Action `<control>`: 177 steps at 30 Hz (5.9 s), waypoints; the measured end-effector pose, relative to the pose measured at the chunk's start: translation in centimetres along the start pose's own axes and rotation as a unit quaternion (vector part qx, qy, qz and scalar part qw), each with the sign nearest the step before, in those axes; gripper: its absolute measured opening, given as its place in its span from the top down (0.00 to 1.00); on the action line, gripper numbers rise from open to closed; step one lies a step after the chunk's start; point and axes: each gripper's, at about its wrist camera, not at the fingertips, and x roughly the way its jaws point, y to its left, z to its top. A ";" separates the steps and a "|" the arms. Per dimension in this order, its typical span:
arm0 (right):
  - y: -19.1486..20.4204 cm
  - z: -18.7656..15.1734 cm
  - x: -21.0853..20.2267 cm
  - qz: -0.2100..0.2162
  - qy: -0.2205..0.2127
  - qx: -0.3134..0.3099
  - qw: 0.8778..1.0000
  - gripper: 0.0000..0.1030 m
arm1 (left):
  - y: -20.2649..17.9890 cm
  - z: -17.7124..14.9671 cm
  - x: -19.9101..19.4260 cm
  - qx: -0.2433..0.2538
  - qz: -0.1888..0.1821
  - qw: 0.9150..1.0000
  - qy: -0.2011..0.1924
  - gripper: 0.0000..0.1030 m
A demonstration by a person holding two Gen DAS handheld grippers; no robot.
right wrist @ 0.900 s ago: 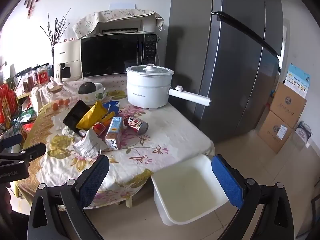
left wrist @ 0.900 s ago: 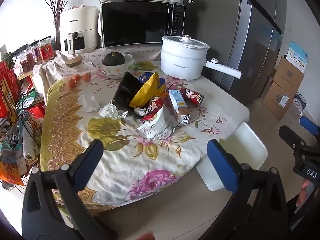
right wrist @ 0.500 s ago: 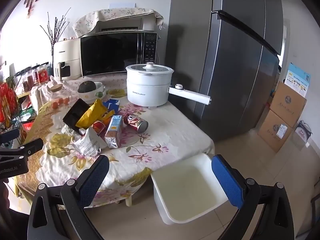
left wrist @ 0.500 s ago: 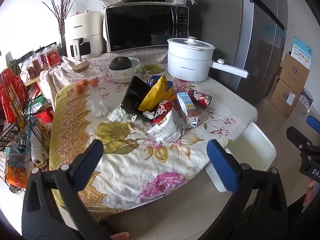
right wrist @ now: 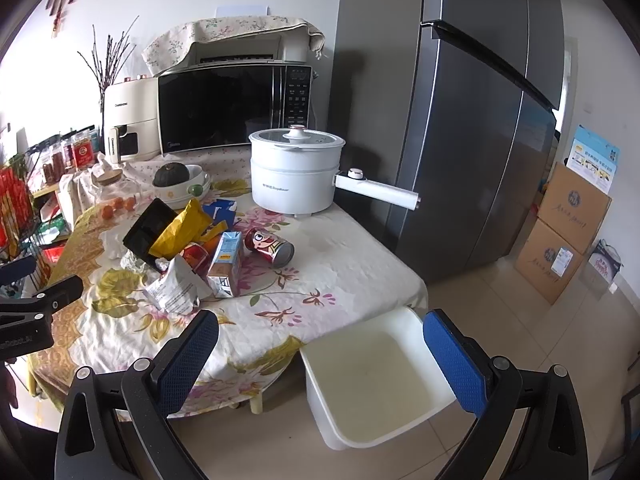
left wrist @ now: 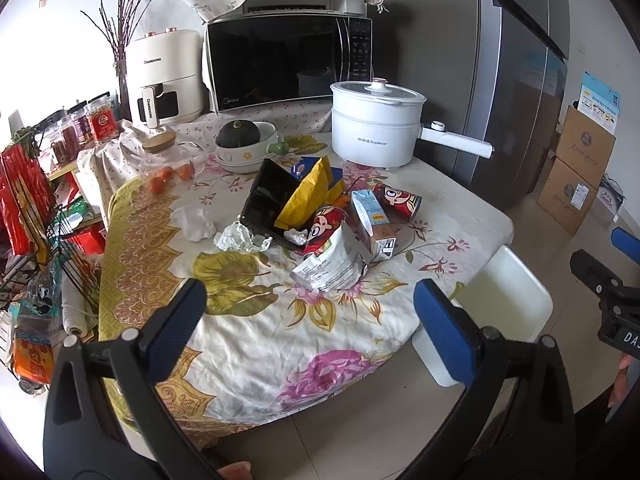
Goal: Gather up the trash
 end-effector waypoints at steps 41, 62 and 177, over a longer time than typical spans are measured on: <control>0.0 0.1 -0.1 0.001 -0.003 0.004 1.000 0.00 | 0.1 -0.1 -0.1 -0.005 -0.005 1.000 -0.002 0.00; -0.1 0.0 -0.1 0.001 -0.001 0.008 1.000 0.00 | 0.1 -0.1 -0.1 -0.003 -0.004 1.000 -0.002 0.00; 14.3 0.8 27.3 0.253 0.304 0.203 0.896 0.24 | 12.9 0.3 13.3 -0.036 -0.063 0.976 0.205 0.70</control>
